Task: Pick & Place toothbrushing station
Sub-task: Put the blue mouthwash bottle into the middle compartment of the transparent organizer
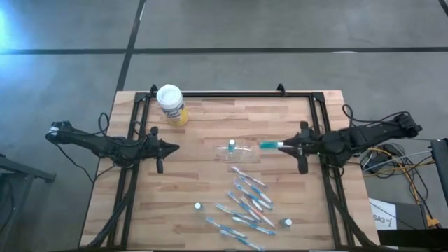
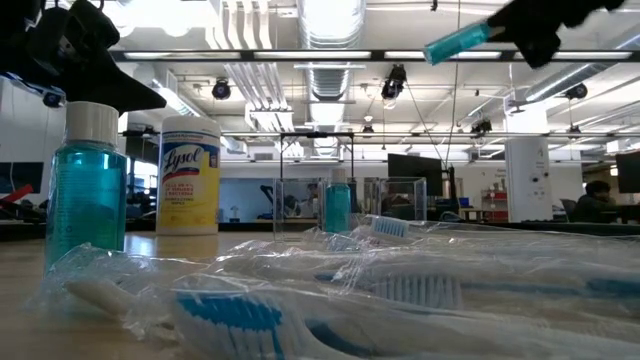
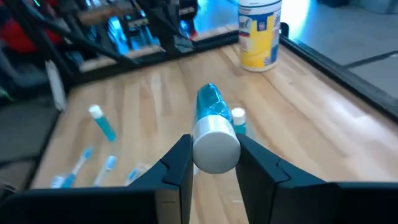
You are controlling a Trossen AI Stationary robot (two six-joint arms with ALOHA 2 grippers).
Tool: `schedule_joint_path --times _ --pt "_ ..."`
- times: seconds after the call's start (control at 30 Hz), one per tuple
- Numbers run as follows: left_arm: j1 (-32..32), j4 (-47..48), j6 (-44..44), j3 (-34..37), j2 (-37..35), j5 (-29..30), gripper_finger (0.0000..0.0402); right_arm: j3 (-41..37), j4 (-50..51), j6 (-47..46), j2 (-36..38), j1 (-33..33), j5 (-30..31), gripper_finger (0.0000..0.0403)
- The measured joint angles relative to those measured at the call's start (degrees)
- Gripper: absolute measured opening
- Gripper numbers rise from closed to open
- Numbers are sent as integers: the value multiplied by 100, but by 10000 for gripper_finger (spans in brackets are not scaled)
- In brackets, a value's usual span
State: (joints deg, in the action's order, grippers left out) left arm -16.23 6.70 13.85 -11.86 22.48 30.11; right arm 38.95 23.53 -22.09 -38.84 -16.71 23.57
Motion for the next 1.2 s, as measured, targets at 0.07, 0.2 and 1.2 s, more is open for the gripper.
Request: schedule_joint_path --times 0.07,0.2,1.2 --pt "0 0 0 0 0 0 21 696 685 20 -505 152 -11 86" --pt "0 0 2 0 0 0 25 2113 2306 -2 -1596 506 -228 86" --pt "0 214 -203 0 0 -2 19 8725 6291 4010 -7779 1489 -1607 92"
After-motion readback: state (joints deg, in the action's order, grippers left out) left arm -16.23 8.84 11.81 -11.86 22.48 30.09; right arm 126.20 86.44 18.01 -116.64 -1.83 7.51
